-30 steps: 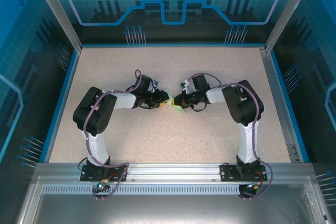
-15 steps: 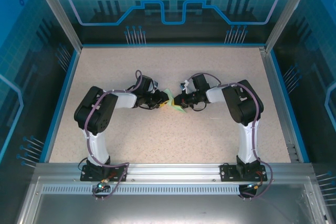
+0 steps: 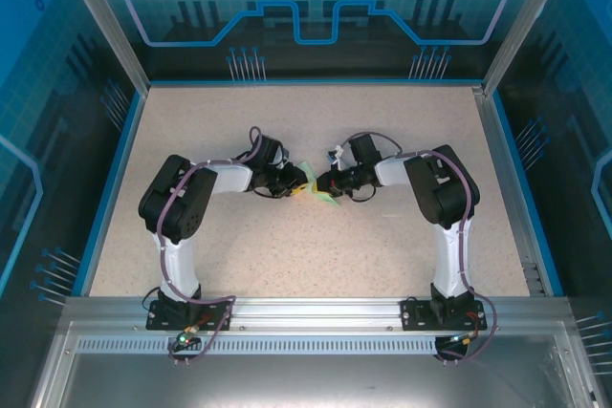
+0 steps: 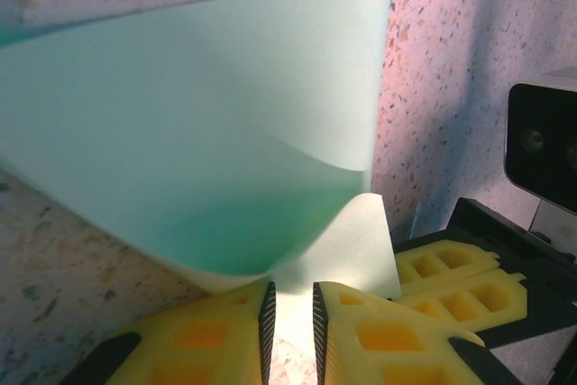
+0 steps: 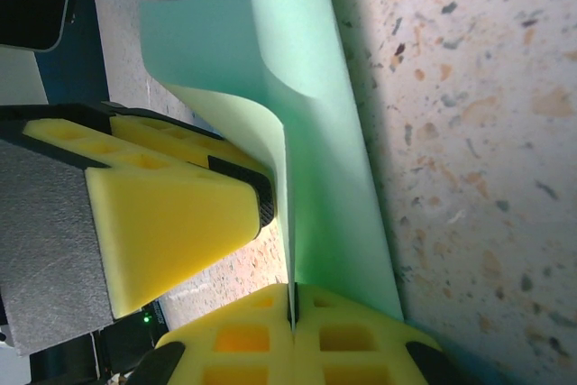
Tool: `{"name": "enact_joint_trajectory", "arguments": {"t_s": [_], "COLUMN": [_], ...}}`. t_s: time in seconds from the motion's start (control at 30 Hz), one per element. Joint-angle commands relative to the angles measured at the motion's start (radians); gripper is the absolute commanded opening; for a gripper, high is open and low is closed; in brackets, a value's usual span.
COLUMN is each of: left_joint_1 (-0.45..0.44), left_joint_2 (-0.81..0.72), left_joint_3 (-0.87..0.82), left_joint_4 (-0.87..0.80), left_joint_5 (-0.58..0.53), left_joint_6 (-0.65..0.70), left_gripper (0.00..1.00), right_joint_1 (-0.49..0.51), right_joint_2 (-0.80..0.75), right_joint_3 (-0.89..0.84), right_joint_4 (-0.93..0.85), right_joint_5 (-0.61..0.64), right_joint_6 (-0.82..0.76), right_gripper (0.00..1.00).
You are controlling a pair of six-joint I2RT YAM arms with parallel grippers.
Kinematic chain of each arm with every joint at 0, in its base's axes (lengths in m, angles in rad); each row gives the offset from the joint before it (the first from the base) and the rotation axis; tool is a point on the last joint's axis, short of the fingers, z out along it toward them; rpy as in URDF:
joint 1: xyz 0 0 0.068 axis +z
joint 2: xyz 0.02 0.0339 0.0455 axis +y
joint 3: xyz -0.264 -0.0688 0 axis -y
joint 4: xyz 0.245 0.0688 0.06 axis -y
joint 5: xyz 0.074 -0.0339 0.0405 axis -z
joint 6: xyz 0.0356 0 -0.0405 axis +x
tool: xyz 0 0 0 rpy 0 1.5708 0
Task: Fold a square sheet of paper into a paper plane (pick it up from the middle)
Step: Fold the wing for the fifth time at the center of the table.
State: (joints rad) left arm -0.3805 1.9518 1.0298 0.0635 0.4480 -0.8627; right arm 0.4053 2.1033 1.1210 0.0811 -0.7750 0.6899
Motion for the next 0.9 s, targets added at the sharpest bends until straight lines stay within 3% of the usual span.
{"name": "enact_joint_trajectory", "arguments": {"t_s": [0.0,0.3,0.43,0.6,0.87], "left_joint_1": [-0.006,-0.007,-0.008,-0.012,-0.014], "left_joint_2": [0.022,0.032,0.039,0.042,0.059], "left_joint_3": [0.022,0.042,0.045,0.048,0.067], "left_joint_4": [-0.110,-0.168,-0.163,-0.157,-0.202], "left_joint_5": [-0.054,-0.065,-0.056,-0.052,-0.074], "left_joint_6": [0.000,0.010,0.012,0.010,-0.003], "left_gripper": [0.21,0.20,0.20,0.19,0.15], "right_joint_1": [0.004,-0.029,-0.032,-0.035,-0.042], "right_joint_2": [0.039,-0.085,-0.107,-0.102,-0.058], "right_joint_3": [0.007,0.024,0.039,0.060,0.059], "right_joint_4": [-0.092,-0.264,-0.364,-0.418,-0.431], "right_joint_5": [0.061,0.043,-0.002,0.010,0.014], "right_joint_6": [-0.042,-0.177,-0.271,-0.305,-0.311], "right_gripper": [0.04,0.21,0.24,0.23,0.13]}}
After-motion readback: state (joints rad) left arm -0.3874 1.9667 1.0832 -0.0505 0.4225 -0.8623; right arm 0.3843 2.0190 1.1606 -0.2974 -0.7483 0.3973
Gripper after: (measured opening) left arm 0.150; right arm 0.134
